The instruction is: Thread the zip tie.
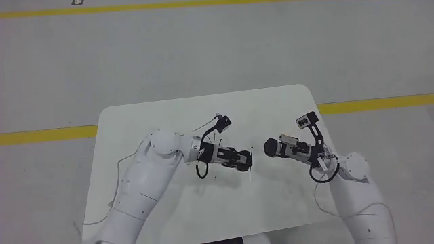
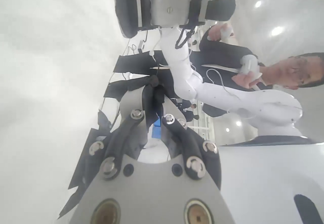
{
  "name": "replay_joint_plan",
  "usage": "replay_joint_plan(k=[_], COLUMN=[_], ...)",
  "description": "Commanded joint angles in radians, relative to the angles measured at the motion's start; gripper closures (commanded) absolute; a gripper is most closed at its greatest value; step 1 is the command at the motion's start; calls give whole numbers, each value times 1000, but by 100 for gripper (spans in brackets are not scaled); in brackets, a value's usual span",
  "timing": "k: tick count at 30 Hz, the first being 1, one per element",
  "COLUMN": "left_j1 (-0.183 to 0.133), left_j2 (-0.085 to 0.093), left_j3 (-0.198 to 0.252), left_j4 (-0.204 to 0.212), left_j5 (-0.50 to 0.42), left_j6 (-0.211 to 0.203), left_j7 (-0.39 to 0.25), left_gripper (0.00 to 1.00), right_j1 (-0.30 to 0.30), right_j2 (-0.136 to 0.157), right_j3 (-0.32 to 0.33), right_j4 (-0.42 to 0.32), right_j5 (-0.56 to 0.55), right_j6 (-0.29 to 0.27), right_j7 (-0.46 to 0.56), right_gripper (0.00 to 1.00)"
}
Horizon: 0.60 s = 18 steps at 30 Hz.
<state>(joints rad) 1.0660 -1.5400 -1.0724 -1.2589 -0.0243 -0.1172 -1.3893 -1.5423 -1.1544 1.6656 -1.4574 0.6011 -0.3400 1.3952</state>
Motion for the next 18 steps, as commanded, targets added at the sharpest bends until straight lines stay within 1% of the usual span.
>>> replay_joint_plan(k=[1, 6, 7, 8, 10, 11, 14, 16, 17, 18], left_j1=[-7, -7, -4, 0, 4, 2, -2, -6, -7, -7], left_j2=[4, 4, 4, 5, 8, 10, 16, 21, 24, 26], left_j3=[5, 5, 8, 16, 22, 27, 37, 40, 42, 42], left_j4=[9, 9, 6, 0, -5, -7, -11, -14, -14, -14], left_j5=[23, 23, 26, 29, -16, -22, -55, -61, -65, -74], left_j6=[-6, -6, -5, -2, -2, -2, -2, 0, 3, 5], left_j7=[5, 5, 19, 28, 23, 16, 3, 4, 5, 6], left_gripper=[100, 100, 100, 100, 100, 100, 100, 100, 100, 100], right_j1=[4, 4, 4, 3, -8, -11, 4, 13, 19, 21], right_j2=[-5, -5, -5, -5, -3, -4, -4, -4, -5, -5], right_j3=[-12, -12, -12, -14, -26, -39, -67, -82, -89, -93], right_j4=[-1, -1, -1, -7, -31, -25, -10, 1, 5, 7], right_j5=[24, 24, 24, 5, -78, -85, -121, -133, -137, -138], right_j6=[0, 0, 0, 0, 0, 0, 0, 0, 0, 0], right_j7=[-5, -5, -5, -15, -44, -49, -62, -68, -72, -75], right_gripper=[0, 0, 0, 0, 0, 0, 0, 0, 21, 47])
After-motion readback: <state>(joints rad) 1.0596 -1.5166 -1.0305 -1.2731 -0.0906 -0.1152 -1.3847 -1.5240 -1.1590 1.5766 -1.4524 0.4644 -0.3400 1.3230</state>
